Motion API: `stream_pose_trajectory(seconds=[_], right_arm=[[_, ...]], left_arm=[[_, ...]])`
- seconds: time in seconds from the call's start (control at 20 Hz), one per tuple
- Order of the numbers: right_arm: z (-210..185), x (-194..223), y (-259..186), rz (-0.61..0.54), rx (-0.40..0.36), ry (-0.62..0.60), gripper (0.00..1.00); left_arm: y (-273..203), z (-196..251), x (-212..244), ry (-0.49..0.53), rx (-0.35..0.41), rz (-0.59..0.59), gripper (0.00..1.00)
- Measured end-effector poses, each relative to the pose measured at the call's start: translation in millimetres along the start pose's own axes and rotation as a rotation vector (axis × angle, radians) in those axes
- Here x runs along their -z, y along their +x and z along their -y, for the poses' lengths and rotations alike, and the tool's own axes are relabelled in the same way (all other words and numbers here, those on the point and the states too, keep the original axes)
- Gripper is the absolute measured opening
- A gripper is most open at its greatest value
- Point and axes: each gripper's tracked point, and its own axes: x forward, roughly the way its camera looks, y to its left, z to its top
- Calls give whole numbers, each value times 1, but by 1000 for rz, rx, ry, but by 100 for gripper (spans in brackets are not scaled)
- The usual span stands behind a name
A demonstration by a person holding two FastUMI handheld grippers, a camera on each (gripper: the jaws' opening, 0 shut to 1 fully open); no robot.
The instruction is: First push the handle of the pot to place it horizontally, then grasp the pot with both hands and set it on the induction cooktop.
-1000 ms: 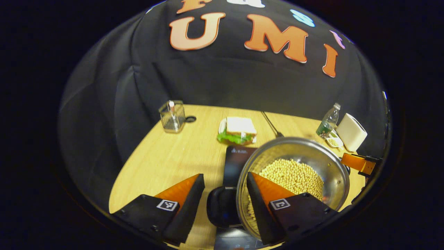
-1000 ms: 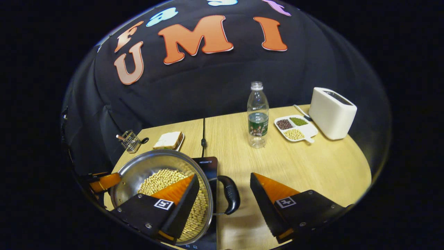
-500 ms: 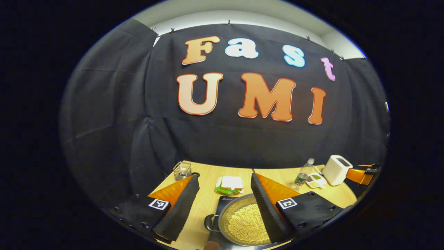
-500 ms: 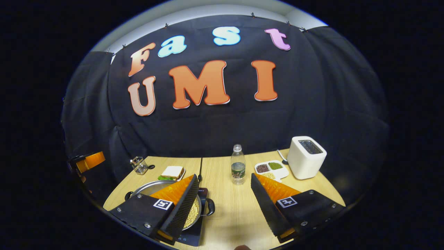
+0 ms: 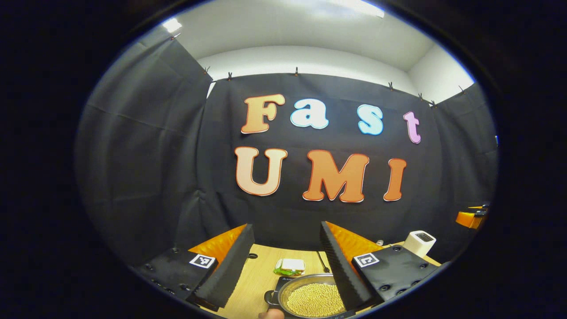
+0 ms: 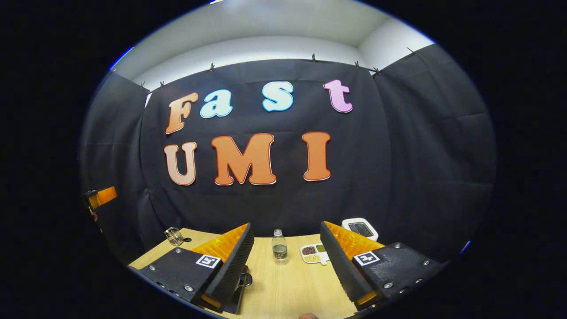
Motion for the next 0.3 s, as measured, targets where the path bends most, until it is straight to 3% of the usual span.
stream_pose_trajectory(seconds=[0.3], right_arm=[[7, -11, -21, 43, -7, 11, 99]], left_arm=[[-21, 7, -23, 1, 9, 46, 98]])
